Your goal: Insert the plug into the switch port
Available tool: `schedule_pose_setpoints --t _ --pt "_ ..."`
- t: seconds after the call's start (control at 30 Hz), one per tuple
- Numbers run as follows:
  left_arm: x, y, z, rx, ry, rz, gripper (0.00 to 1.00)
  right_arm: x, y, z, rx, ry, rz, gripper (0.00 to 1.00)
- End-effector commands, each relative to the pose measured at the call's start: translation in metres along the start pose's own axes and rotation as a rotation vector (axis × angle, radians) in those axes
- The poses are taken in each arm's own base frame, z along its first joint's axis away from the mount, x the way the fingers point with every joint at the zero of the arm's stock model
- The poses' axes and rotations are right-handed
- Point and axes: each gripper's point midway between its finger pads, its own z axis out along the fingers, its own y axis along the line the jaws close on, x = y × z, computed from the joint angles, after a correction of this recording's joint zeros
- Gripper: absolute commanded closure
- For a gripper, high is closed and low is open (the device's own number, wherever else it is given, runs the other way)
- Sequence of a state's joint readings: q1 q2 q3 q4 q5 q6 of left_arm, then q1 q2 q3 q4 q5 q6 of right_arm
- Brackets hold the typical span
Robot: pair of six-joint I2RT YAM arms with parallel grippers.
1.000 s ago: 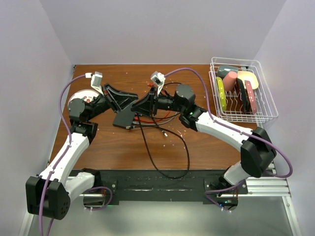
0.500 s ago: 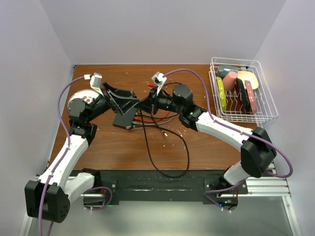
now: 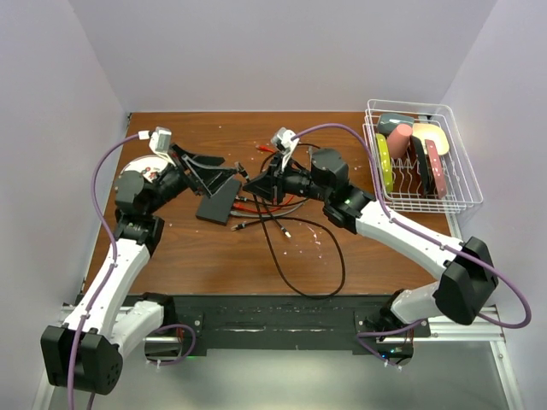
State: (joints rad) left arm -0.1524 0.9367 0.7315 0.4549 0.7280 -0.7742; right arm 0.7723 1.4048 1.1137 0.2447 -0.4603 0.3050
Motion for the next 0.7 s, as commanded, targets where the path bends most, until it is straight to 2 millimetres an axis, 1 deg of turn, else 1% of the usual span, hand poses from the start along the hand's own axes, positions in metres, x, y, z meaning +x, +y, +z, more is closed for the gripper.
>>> schedule_pose_setpoints --t 0.0,0.07,0.1,0.13,0.17,0.23,0.27,0.33,0.37,0.43,0.47,0.57,0.67 --pt "-0.011 -0.013 0.000 0.066 -0.039 0.040 0.13 -0.006 0.004 -0.006 -0.006 -0.007 -0.045 1.00" --pt "-0.009 -0.019 -0.001 0.102 -0.025 0.049 0.16 -0.003 0.010 -0.006 -0.038 0.014 -0.043 1.00" --pt "-0.010 -0.024 -0.001 0.128 -0.030 0.069 0.16 -0.005 0.013 -0.007 -0.060 0.010 -0.051 1.00" --pt "-0.009 -0.027 -0.002 0.147 -0.024 0.076 0.17 -0.002 0.017 -0.007 -0.085 0.032 -0.054 1.00" --pt "-0.006 -0.031 -0.004 0.170 -0.019 0.077 0.18 -0.004 0.020 -0.006 -0.106 0.039 -0.065 1.00" --pt "-0.007 -0.039 -0.006 0.212 -0.028 0.111 0.18 -0.001 0.016 -0.009 -0.119 0.071 -0.089 1.00" --pt "-0.004 -0.043 -0.008 0.237 -0.008 0.124 0.19 -0.001 0.023 -0.011 -0.186 0.084 -0.094 1.00" --pt "-0.002 -0.048 -0.009 0.278 0.000 0.155 0.20 -0.005 0.024 -0.017 -0.251 0.088 -0.099 1.00" --pt "0.002 -0.053 -0.012 0.307 0.016 0.164 0.20 -0.004 0.035 -0.022 -0.330 0.100 -0.102 1.00" --pt "0.004 -0.059 -0.016 0.347 0.009 0.194 0.21 -0.005 0.041 -0.025 -0.373 0.101 -0.115 1.00" --pt "0.007 -0.064 -0.019 0.373 0.020 0.195 0.21 -0.004 0.048 -0.028 -0.416 0.109 -0.122 1.00" --pt "0.009 -0.069 -0.021 0.415 0.025 0.210 0.24 -0.006 0.051 -0.029 -0.435 0.103 -0.125 1.00" --pt "0.010 -0.067 -0.020 0.409 0.023 0.202 0.26 -0.006 0.054 -0.029 -0.456 0.102 -0.112 1.00"
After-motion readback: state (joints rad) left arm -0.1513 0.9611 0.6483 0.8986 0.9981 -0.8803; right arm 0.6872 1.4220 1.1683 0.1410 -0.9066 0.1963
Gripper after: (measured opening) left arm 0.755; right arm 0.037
